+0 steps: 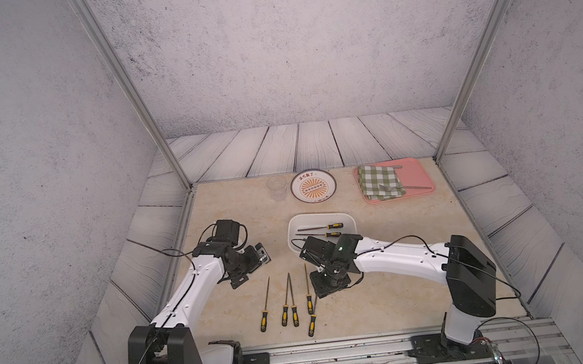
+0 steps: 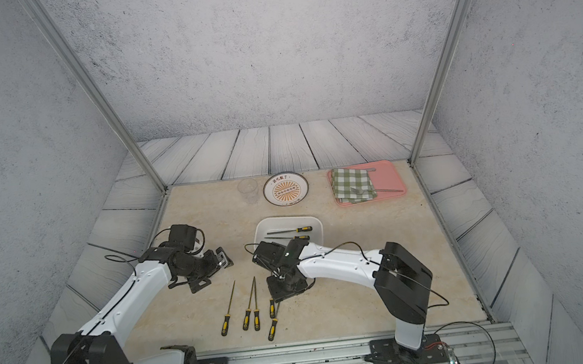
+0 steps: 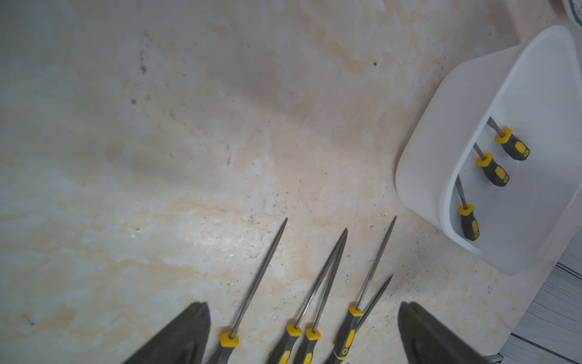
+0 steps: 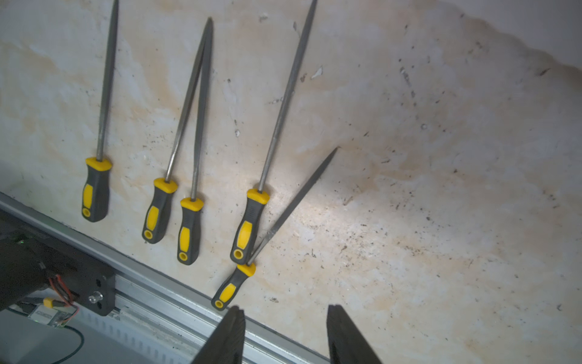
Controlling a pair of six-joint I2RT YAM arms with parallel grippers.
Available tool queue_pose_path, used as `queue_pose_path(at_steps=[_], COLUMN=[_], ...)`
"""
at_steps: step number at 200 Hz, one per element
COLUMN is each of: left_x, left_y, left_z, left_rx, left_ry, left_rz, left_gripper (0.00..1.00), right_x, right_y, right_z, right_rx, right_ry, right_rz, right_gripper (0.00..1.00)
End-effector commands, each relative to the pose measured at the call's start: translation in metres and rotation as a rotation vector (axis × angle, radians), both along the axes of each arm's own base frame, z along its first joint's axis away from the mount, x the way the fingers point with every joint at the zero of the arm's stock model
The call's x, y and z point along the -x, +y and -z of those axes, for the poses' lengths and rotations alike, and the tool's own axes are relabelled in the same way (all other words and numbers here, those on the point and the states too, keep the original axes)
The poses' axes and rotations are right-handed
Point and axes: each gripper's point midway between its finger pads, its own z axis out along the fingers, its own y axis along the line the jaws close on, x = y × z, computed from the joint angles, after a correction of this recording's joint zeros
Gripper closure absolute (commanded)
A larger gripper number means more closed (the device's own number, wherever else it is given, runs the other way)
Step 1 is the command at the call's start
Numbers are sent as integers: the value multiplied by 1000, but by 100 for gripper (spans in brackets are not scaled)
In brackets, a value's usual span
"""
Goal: Put the file tool into the storage box
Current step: Pick up the file tool from the center of the board.
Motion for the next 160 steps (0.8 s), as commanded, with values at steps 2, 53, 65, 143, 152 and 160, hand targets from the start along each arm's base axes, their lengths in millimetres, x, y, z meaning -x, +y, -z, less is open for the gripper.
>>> queue_pose_path(at_steps=[2, 53, 65, 143, 152, 160], left_x=[1, 9, 10, 9, 10, 11], left_y=[4, 12, 10, 4, 4, 5], left_z=[7, 9, 11, 10, 10, 9], left_rx=[-6, -37, -25, 14, 13, 12], left_ry=[32, 25, 23, 12, 12, 10], left_rz=[-38, -69, -73, -66, -64, -63], left_gripper=[1, 1, 1, 0, 0, 0], right_x=[11, 18, 19, 10, 9, 9], right_y=[-1, 17, 21, 37, 39, 40], right_z=[1, 21, 25, 42, 43, 45], right_rx=[41, 63, 64, 82, 82, 84], right_ry=[12, 39, 39, 24, 27, 31], right_rz=[-67, -108, -112, -144, -145, -145], right_gripper=[53, 53, 53, 54, 54, 54])
